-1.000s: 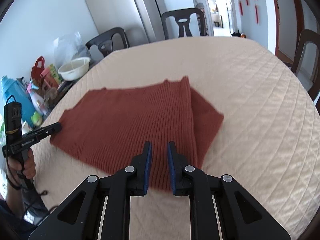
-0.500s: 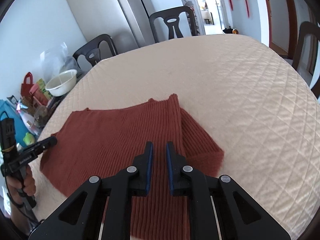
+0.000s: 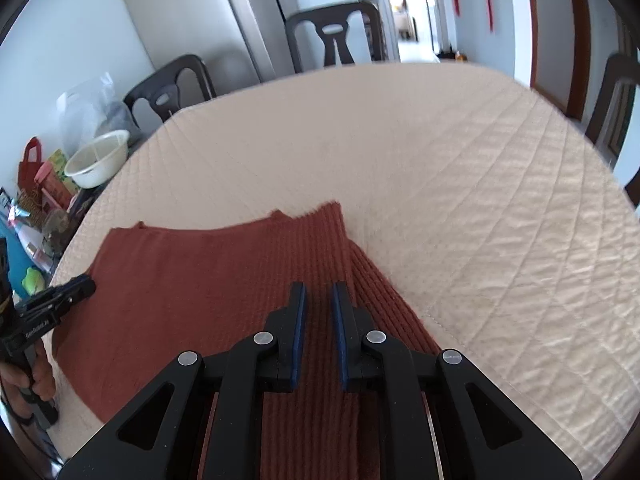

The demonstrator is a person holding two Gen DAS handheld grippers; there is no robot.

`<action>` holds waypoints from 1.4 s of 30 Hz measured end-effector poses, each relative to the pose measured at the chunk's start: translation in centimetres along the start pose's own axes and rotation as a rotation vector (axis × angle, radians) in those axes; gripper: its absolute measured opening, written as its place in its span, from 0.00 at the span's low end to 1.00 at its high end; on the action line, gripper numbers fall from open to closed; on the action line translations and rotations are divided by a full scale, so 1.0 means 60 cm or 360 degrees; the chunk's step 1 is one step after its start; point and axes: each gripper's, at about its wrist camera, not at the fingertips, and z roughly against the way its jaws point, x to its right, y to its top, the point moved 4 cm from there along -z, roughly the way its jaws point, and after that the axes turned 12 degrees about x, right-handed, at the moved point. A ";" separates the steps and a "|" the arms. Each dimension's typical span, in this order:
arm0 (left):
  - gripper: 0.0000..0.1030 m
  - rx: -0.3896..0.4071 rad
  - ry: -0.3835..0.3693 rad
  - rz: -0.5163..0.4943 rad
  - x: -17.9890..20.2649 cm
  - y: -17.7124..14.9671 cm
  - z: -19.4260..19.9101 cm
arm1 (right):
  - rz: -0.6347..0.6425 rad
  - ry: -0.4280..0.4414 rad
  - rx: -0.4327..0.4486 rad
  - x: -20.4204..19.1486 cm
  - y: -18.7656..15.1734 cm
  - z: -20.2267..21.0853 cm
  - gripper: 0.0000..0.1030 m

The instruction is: Fold small clothes

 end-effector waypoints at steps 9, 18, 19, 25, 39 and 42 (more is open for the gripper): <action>0.24 0.0068 0.0045 -0.0027 0.002 -0.002 0.048 | 0.0145 0.0073 0.0090 -0.056 -0.005 0.061 0.14; 0.24 0.0125 0.0125 -0.0060 -0.009 -0.008 0.083 | 0.0328 0.0250 0.0102 -0.144 -0.030 0.089 0.14; 0.24 0.0128 0.0137 -0.0060 -0.012 -0.009 0.086 | 0.0348 0.0274 0.0095 -0.156 -0.034 0.088 0.14; 0.34 0.0136 0.0191 -0.0043 -0.031 -0.018 0.092 | 0.0420 0.0367 0.0041 -0.209 -0.054 0.061 0.14; 0.45 0.0075 0.0098 0.0151 -0.072 -0.031 0.072 | 0.0474 0.0369 -0.0036 -0.241 -0.063 0.008 0.14; 0.48 0.0057 0.0084 0.0184 -0.078 -0.034 0.067 | 0.0502 0.0386 -0.0058 -0.246 -0.080 0.016 0.14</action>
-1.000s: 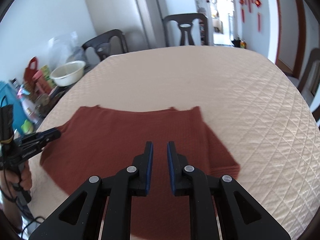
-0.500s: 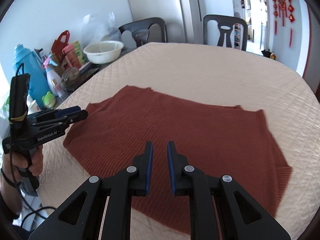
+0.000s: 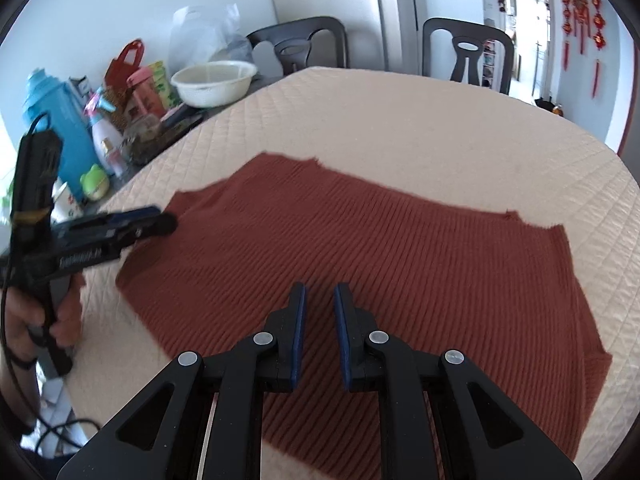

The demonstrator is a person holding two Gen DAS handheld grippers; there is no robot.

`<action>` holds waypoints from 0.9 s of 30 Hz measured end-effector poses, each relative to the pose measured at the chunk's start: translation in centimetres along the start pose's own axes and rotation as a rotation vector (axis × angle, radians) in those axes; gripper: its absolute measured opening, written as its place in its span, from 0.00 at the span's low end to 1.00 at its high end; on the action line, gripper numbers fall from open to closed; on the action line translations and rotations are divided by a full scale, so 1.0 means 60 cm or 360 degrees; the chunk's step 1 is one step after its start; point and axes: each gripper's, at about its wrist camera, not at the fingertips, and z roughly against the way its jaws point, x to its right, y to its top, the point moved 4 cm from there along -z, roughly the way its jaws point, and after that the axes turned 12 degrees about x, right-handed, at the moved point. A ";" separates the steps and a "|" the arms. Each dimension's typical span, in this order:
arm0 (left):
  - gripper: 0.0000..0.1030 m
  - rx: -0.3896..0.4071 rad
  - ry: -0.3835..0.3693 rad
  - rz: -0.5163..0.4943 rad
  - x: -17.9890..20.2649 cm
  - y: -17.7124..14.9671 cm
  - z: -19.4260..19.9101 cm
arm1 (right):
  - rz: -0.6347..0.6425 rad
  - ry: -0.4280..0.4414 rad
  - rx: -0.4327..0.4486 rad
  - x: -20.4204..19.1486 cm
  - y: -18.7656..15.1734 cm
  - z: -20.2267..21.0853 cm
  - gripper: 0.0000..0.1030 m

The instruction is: Fold small clothes

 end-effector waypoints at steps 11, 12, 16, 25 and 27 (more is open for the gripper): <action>0.50 -0.0071 -0.0131 0.0161 0.001 -0.025 0.012 | 0.0035 0.0095 0.0006 -0.033 -0.047 0.056 0.14; 0.50 -0.0072 -0.0139 0.0171 0.003 -0.027 0.014 | 0.0036 0.0106 -0.0007 -0.035 -0.051 0.056 0.14; 0.50 -0.0063 -0.0175 0.0209 0.012 -0.035 0.020 | 0.0024 0.0132 -0.0039 -0.036 -0.065 0.053 0.14; 0.22 -0.0054 -0.0206 0.0260 0.011 -0.036 0.019 | -0.0073 0.0168 0.0055 -0.019 -0.041 0.072 0.14; 0.19 -0.0044 -0.0241 0.0269 0.012 -0.029 0.024 | -0.0086 0.0147 0.0075 -0.010 -0.038 0.078 0.14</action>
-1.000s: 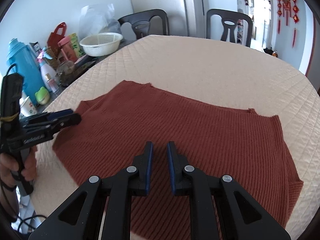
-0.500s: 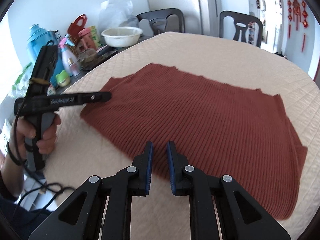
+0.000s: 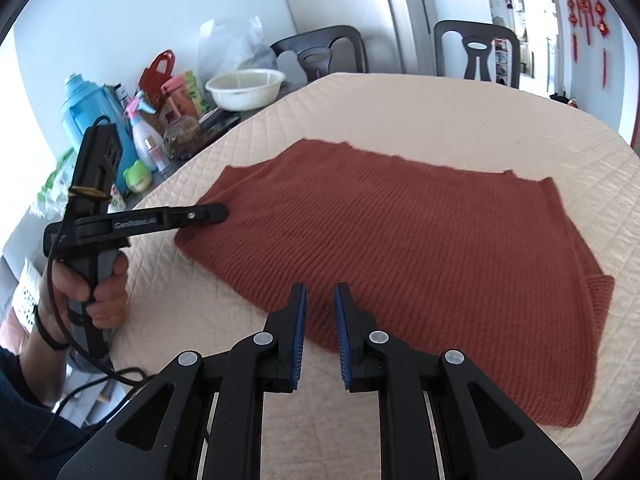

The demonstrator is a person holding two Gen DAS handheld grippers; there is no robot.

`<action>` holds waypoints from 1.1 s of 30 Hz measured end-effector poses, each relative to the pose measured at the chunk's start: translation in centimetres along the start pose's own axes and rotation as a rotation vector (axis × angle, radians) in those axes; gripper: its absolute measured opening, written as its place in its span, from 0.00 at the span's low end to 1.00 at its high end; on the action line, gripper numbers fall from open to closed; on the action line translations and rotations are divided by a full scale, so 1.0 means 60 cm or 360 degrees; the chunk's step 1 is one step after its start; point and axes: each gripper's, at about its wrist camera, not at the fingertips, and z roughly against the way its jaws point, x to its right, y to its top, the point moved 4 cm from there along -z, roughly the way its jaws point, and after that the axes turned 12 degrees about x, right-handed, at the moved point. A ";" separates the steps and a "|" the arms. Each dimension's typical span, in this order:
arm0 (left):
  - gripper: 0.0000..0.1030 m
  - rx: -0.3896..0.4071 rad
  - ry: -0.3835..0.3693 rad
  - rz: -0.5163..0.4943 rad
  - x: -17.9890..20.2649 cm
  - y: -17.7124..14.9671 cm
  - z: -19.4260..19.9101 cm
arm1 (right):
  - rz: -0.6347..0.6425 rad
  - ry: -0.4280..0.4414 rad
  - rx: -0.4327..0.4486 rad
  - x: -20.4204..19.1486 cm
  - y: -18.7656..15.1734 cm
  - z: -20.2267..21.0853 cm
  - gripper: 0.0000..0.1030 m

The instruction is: Fold small clothes

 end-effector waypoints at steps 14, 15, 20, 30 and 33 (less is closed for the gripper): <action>0.18 0.0076 -0.0523 -0.0227 0.230 0.072 -0.001 | -0.0252 -0.0283 0.0201 0.131 0.009 0.100 0.14; 0.18 0.0039 -0.0556 -0.0253 0.251 0.063 -0.017 | -0.0271 -0.0296 0.0213 0.138 0.007 0.107 0.14; 0.18 -0.0236 -0.0612 -0.0355 0.306 -0.013 -0.109 | -0.0385 -0.0328 0.0246 0.168 -0.003 0.133 0.14; 0.33 -0.0040 -0.0635 -0.0354 0.268 0.029 -0.032 | -0.0688 -0.0012 0.0307 0.172 0.004 0.124 0.44; 0.33 -0.0001 -0.0450 -0.0355 0.217 0.041 -0.036 | -0.0780 0.0136 0.0261 0.165 0.012 0.092 0.44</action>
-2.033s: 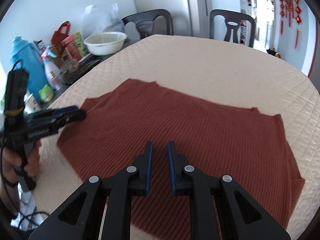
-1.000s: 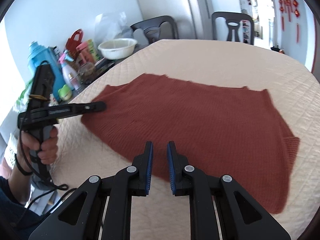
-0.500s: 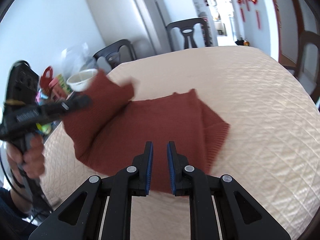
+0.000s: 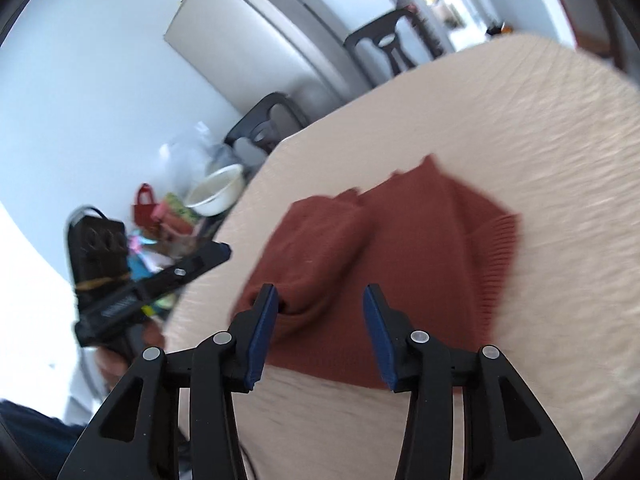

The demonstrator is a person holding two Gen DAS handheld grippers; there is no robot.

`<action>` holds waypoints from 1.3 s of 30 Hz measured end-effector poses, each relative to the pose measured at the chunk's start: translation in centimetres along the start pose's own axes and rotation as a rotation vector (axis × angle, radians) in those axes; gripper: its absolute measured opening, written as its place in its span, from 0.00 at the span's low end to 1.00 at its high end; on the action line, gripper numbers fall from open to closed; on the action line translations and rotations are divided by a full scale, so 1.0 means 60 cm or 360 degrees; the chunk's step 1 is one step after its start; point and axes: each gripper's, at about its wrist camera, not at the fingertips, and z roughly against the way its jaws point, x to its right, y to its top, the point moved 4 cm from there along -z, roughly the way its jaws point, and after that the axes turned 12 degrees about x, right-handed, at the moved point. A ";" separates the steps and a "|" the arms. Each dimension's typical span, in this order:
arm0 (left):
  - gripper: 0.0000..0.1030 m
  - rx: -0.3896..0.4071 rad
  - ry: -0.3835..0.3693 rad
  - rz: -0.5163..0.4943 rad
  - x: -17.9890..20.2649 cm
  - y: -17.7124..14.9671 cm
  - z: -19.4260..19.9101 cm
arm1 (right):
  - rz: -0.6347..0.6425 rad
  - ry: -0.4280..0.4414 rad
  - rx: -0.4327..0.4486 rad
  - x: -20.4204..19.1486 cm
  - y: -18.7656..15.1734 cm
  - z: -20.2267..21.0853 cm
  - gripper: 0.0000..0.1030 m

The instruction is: Fold small clothes

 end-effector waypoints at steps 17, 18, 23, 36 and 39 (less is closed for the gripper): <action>0.33 -0.0111 0.0047 0.0004 -0.041 -0.056 -0.023 | -0.0396 0.0092 -0.0353 0.008 -0.010 -0.118 0.44; 0.33 -0.0110 0.0048 0.0000 -0.040 -0.055 -0.023 | -0.0426 0.0107 -0.0353 0.011 -0.009 -0.119 0.44; 0.33 -0.0103 0.0064 -0.0031 -0.033 -0.055 -0.024 | -0.0416 0.0136 -0.0355 0.013 -0.008 -0.120 0.36; 0.33 -0.0038 -0.0030 -0.0172 0.043 -0.023 -0.044 | -0.0149 0.0036 -0.0125 0.034 0.039 -0.022 0.13; 0.33 -0.0111 -0.0086 -0.0215 0.064 -0.041 -0.067 | -0.0169 -0.0079 -0.0096 0.075 0.033 0.003 0.13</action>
